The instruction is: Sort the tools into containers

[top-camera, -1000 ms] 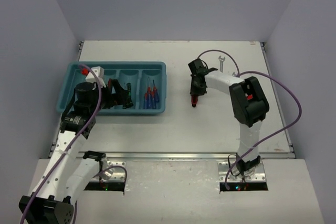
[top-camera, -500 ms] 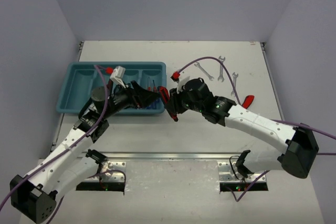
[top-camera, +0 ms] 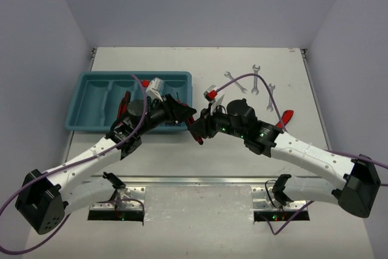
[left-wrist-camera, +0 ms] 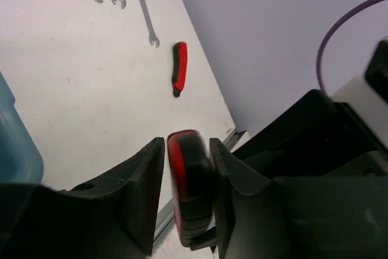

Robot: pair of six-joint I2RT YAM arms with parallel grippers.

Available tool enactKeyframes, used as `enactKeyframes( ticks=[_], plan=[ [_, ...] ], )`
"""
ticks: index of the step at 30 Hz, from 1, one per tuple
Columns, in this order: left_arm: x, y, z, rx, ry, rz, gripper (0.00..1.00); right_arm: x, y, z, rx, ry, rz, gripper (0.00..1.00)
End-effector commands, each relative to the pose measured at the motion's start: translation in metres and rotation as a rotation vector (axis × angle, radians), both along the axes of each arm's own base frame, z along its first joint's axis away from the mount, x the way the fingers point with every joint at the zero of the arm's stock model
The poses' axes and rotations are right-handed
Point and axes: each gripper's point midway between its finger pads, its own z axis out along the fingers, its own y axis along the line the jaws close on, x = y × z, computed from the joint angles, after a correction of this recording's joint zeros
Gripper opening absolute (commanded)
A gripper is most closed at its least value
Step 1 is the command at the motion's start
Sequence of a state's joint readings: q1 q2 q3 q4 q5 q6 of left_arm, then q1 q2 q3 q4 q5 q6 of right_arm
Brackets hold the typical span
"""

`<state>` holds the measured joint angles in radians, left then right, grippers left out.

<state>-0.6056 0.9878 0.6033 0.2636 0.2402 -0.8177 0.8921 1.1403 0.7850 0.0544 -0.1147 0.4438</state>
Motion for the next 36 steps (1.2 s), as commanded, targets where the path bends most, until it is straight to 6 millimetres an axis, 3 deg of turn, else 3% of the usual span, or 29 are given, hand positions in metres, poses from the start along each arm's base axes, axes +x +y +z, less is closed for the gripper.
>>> enactKeyframes(
  ticks=[1,2,3,4,5,8,9,14,16,20,26,28,30,31,32,33,35,36],
  plan=[
    [0.004,-0.015,0.017,-0.039,-0.057,-0.01,0.03,0.01,0.001,0.033,0.081,-0.109,-0.034,0.05],
    [0.006,-0.013,0.017,-0.028,-0.058,0.004,0.0,0.013,-0.002,0.032,0.071,-0.111,-0.054,0.18],
    [0.009,-0.011,0.016,-0.007,-0.059,0.024,0.0,0.016,-0.005,0.03,0.059,-0.113,-0.076,0.4],
    [0.013,-0.007,0.015,0.039,-0.064,0.043,0.0,0.018,-0.009,0.026,0.043,-0.111,-0.098,0.76],
    [0.02,0.0,0.013,0.095,-0.068,0.082,0.0,0.022,-0.015,0.023,0.022,-0.115,-0.127,0.95],
    [0.063,0.072,0.015,0.445,-0.065,0.393,0.0,0.046,-0.069,0.001,-0.218,-0.098,-0.391,0.99],
    [0.079,0.113,0.018,0.551,-0.058,0.578,0.0,0.046,-0.087,-0.008,-0.298,-0.089,-0.449,0.99],
    [0.108,0.254,0.023,0.927,0.056,0.973,0.0,0.047,-0.158,0.001,-0.347,-0.175,-0.682,0.99],
    [0.122,0.288,0.011,0.992,0.12,1.023,0.01,0.046,-0.175,0.005,-0.338,-0.199,-0.72,0.99],
    [0.143,0.328,-0.022,1.102,0.295,1.04,0.0,0.044,-0.191,0.003,-0.342,-0.218,-0.745,0.99],
    [0.151,0.354,-0.074,1.384,0.473,1.009,0.0,0.042,-0.184,-0.005,-0.329,-0.211,-0.699,0.99],
    [0.146,0.361,-0.096,1.489,0.545,0.974,0.07,0.042,-0.182,-0.007,-0.325,-0.207,-0.687,0.99],
    [0.143,0.361,-0.107,1.516,0.583,0.956,0.29,0.041,-0.179,-0.009,-0.322,-0.205,-0.671,0.99],
    [0.145,0.358,-0.107,1.492,0.585,0.947,0.53,0.04,-0.179,-0.01,-0.322,-0.204,-0.666,0.99],
    [0.148,0.351,-0.105,1.446,0.576,0.931,0.89,0.04,-0.179,-0.01,-0.324,-0.204,-0.665,0.99],
    [0.152,0.345,-0.092,1.399,0.548,0.94,1.0,0.041,-0.179,-0.011,-0.327,-0.204,-0.669,0.99],
    [0.156,0.325,-0.062,1.323,0.457,0.926,1.0,0.042,-0.18,-0.013,-0.34,-0.205,-0.675,0.99],
    [0.159,0.31,-0.038,1.295,0.383,0.925,1.0,0.043,-0.182,-0.015,-0.353,-0.204,-0.686,0.99]
  ],
)
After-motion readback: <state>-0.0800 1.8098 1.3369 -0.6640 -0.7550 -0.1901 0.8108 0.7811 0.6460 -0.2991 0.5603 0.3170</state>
